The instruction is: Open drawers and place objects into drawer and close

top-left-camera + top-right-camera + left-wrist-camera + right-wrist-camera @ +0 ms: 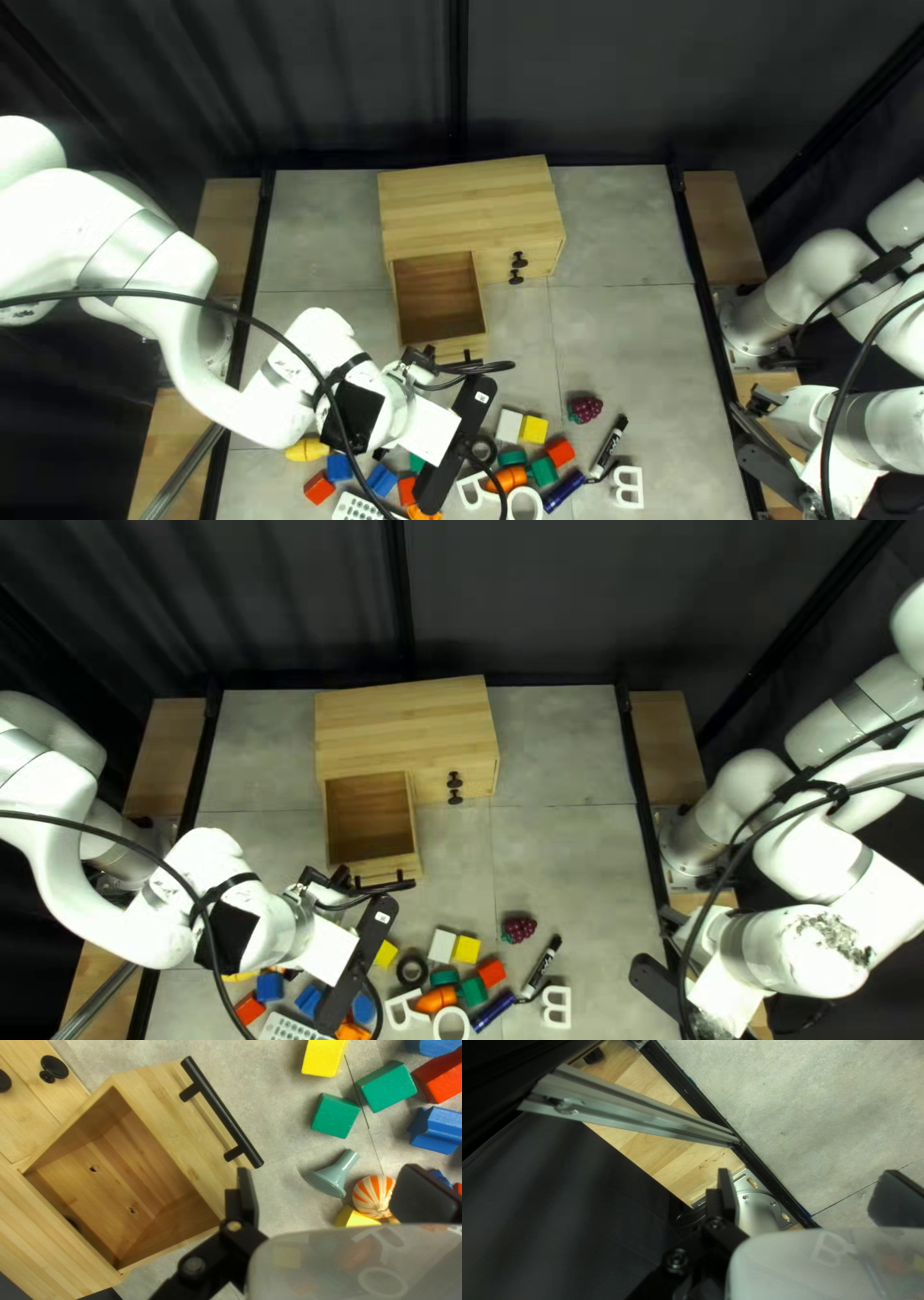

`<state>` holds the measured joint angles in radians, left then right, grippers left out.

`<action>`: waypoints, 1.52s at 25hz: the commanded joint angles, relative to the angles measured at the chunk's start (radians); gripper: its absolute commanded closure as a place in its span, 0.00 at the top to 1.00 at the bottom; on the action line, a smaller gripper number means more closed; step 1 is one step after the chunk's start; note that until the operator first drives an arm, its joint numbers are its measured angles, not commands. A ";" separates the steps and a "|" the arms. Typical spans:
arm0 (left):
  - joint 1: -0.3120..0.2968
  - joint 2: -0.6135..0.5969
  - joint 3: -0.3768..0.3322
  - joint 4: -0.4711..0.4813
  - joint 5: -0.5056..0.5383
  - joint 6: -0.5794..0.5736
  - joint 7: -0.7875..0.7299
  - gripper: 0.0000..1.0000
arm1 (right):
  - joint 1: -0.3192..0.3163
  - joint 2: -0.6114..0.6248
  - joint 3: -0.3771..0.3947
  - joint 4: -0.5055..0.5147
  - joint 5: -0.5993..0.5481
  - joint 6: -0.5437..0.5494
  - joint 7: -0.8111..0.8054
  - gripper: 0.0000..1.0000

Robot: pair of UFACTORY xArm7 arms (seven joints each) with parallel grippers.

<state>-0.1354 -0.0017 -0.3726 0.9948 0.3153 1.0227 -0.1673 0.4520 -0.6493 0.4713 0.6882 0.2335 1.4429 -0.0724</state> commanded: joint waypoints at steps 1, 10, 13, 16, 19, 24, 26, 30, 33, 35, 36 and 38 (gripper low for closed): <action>0.000 0.000 0.000 0.000 0.000 0.000 0.000 1.00 | 0.000 0.000 0.000 0.000 0.000 0.000 0.000 1.00; -0.019 0.012 -0.019 -0.019 0.026 -0.034 -0.026 1.00 | 0.000 0.000 0.000 0.000 0.000 0.000 0.000 1.00; -0.050 0.051 -0.047 -0.028 0.042 -0.070 -0.001 1.00 | 0.000 0.000 0.000 0.000 0.000 0.000 0.000 1.00; -0.062 0.059 -0.071 -0.058 -0.029 -0.114 0.066 1.00 | 0.000 0.000 0.000 0.000 0.000 0.000 0.000 1.00; -0.067 0.064 -0.091 -0.078 -0.108 -0.141 0.152 1.00 | 0.000 0.000 0.000 0.000 0.000 0.000 0.000 1.00; -0.051 0.074 -0.105 -0.122 -0.252 -0.236 0.300 1.00 | 0.000 0.000 0.000 0.000 0.000 0.000 0.000 1.00; -0.036 0.083 -0.098 -0.139 -0.290 -0.287 0.324 1.00 | 0.000 0.000 0.000 0.000 0.000 0.000 0.000 1.00; -0.013 0.120 -0.092 -0.166 -0.349 -0.382 0.350 1.00 | 0.000 0.000 0.000 0.000 0.000 0.000 0.000 1.00; 0.006 0.148 -0.092 -0.187 -0.396 -0.450 0.376 1.00 | 0.000 0.000 0.000 0.000 0.000 0.000 0.000 1.00; 0.014 0.164 -0.093 -0.192 -0.418 -0.480 0.387 1.00 | 0.000 0.000 0.000 0.000 0.000 0.000 0.000 1.00; 0.016 0.171 -0.095 -0.195 -0.426 -0.493 0.390 1.00 | 0.000 0.000 0.000 0.000 0.000 0.000 0.000 1.00; 0.016 0.180 -0.098 -0.204 -0.440 -0.513 0.391 1.00 | 0.000 0.000 0.000 0.000 0.000 0.000 0.000 1.00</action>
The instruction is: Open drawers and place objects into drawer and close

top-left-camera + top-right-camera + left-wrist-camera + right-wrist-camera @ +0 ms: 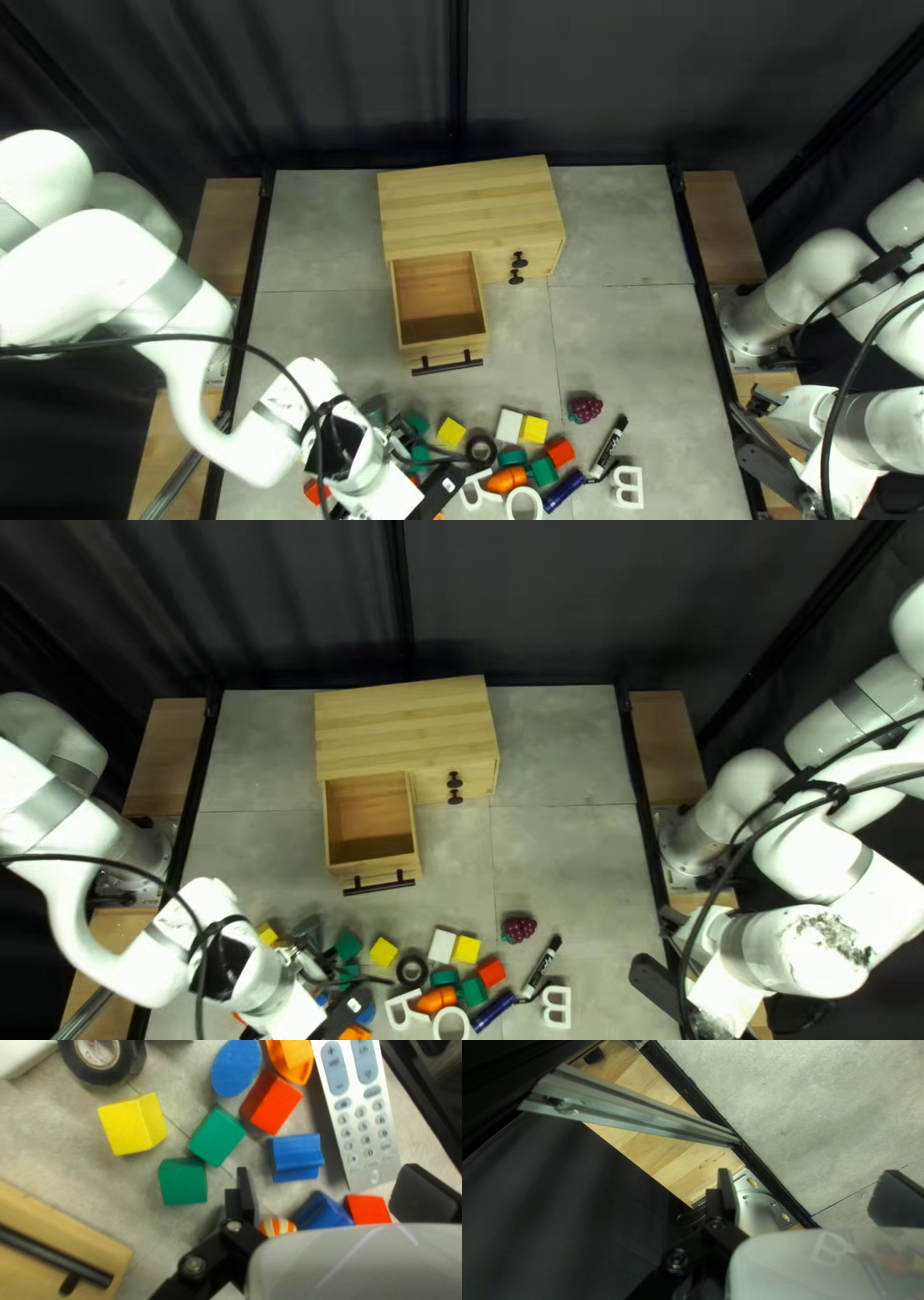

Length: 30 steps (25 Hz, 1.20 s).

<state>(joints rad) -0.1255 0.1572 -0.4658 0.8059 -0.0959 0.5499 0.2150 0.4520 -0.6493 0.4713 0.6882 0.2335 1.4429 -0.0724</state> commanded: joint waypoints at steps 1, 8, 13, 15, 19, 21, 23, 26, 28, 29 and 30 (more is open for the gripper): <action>0.006 0.022 -0.006 -0.020 -0.033 -0.047 0.008 1.00 | 0.000 0.000 0.000 0.000 0.000 0.000 0.000 1.00; -0.009 0.042 -0.012 -0.056 -0.054 -0.113 -0.039 1.00 | 0.000 0.000 0.000 0.000 0.000 0.000 0.000 1.00; -0.010 0.049 -0.010 -0.064 -0.064 -0.123 -0.058 1.00 | 0.000 0.000 0.000 0.000 0.000 0.000 0.000 1.00; -0.011 0.049 -0.009 -0.068 -0.066 -0.127 -0.063 1.00 | 0.000 0.000 0.000 0.000 0.000 0.000 0.000 1.00; -0.009 0.046 -0.011 -0.072 -0.072 -0.124 -0.064 1.00 | 0.000 0.000 0.000 0.000 0.000 0.000 0.000 1.00; -0.008 0.047 -0.013 -0.073 -0.077 -0.123 -0.061 1.00 | 0.000 0.000 0.000 0.000 0.000 0.000 0.000 1.00; -0.005 0.047 -0.014 -0.073 -0.082 -0.119 -0.056 1.00 | 0.000 0.000 0.000 0.000 0.000 0.000 0.000 1.00; -0.001 0.050 -0.014 -0.071 -0.085 -0.114 -0.050 0.99 | 0.000 0.000 0.000 0.000 0.000 0.000 0.000 1.00; 0.000 0.062 -0.014 -0.070 -0.086 -0.121 -0.046 0.84 | 0.000 0.000 0.000 0.000 0.000 0.000 0.000 1.00; 0.001 0.067 -0.014 -0.069 -0.087 -0.125 -0.043 0.84 | 0.000 0.000 0.000 0.000 0.000 0.000 0.000 1.00; 0.003 0.071 -0.016 -0.071 -0.091 -0.129 -0.037 0.80 | 0.000 0.000 0.000 0.000 0.000 0.000 0.000 1.00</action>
<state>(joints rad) -0.1256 0.2185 -0.4799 0.7357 -0.1821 0.4290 0.1695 0.4520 -0.6493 0.4713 0.6882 0.2335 1.4429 -0.0724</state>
